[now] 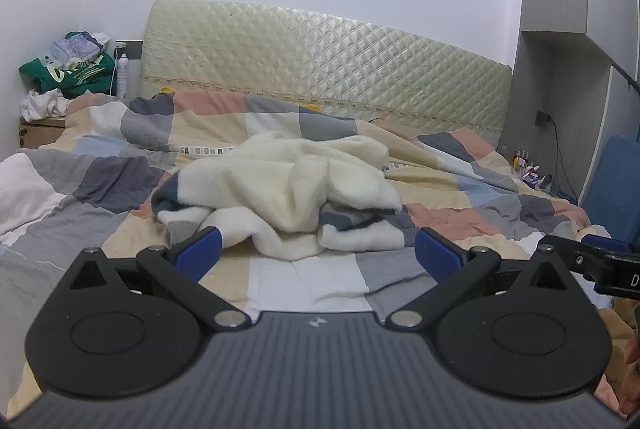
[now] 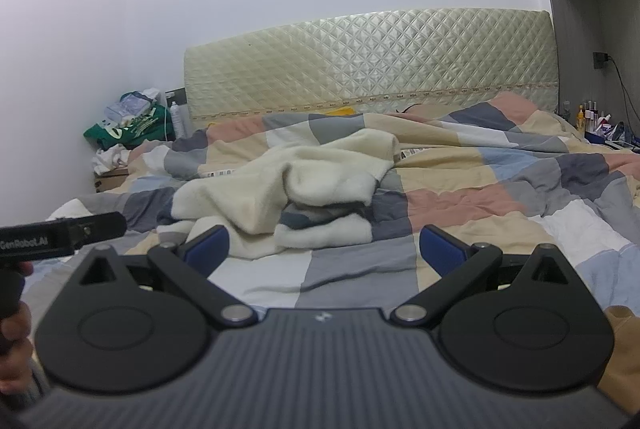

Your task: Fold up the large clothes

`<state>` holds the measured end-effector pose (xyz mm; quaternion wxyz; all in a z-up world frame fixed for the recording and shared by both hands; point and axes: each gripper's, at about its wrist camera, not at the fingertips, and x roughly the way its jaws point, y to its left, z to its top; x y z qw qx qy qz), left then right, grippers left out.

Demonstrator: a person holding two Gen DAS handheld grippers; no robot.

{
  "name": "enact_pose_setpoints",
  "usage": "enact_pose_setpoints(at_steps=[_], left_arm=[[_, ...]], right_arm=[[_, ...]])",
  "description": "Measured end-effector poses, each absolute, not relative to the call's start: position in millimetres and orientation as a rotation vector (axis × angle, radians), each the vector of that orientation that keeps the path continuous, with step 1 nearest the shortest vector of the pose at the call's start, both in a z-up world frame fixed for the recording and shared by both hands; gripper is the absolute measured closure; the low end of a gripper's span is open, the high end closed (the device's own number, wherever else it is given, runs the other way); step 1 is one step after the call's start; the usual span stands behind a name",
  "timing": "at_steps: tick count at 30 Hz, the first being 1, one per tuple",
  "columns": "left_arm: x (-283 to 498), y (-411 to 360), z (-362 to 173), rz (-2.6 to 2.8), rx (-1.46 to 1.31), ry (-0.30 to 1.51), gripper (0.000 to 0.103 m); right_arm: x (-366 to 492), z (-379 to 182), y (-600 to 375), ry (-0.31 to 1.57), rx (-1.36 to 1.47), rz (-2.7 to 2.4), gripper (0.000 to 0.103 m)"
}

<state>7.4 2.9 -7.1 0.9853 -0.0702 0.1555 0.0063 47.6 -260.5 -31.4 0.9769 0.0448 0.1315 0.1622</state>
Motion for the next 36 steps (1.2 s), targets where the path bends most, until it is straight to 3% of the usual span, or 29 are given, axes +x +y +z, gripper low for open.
enact_pose_setpoints(at_steps=[36], left_arm=[[9.3, 4.2, -17.0, 0.009, -0.139, 0.332, 0.0]], right_arm=[[48.2, -34.6, -260.6, 0.275, 0.091, 0.326, 0.0]])
